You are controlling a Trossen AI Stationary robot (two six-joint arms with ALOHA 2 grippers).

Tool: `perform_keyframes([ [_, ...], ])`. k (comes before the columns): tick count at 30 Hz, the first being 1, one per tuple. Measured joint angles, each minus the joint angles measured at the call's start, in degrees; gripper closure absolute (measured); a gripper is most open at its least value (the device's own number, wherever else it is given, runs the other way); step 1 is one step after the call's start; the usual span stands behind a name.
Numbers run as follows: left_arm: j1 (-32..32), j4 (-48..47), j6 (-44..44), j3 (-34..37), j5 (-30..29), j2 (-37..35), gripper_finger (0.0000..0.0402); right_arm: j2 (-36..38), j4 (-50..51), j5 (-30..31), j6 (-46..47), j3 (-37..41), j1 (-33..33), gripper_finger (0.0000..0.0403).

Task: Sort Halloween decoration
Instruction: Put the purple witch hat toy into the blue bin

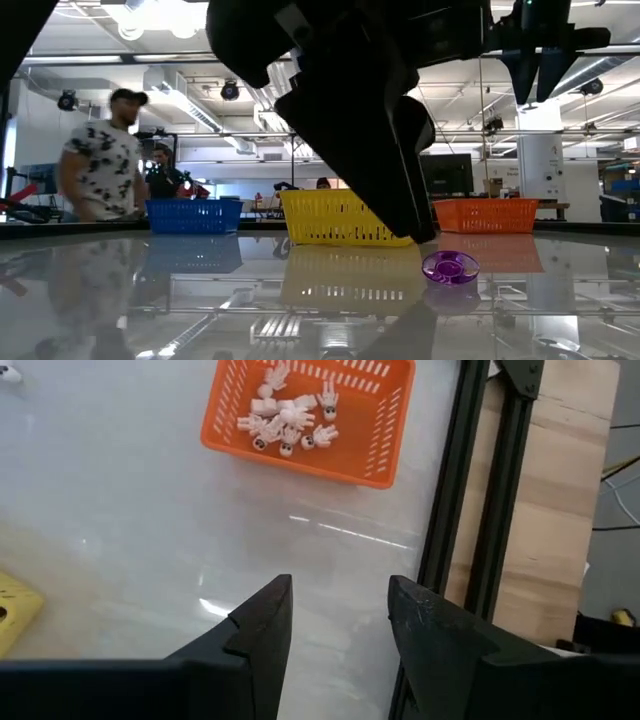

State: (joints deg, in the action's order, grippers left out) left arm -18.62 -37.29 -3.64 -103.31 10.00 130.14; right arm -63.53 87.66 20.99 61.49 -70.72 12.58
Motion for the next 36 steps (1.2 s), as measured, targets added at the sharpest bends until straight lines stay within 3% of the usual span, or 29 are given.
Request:
perform_keyframes([
  [16, -0.9, 2.2, 5.6, 0.0, -0.6, 2.5, 0.0220, 0.0, 0.0, 0.0, -1.6, 0.0, 0.0, 0.0243],
  [36, -0.9, 3.6, 7.2, 0.0, -0.5, 2.8, 0.0361, 0.0, -0.1, 0.1, -2.5, 0.0, 0.0, 0.0243],
])
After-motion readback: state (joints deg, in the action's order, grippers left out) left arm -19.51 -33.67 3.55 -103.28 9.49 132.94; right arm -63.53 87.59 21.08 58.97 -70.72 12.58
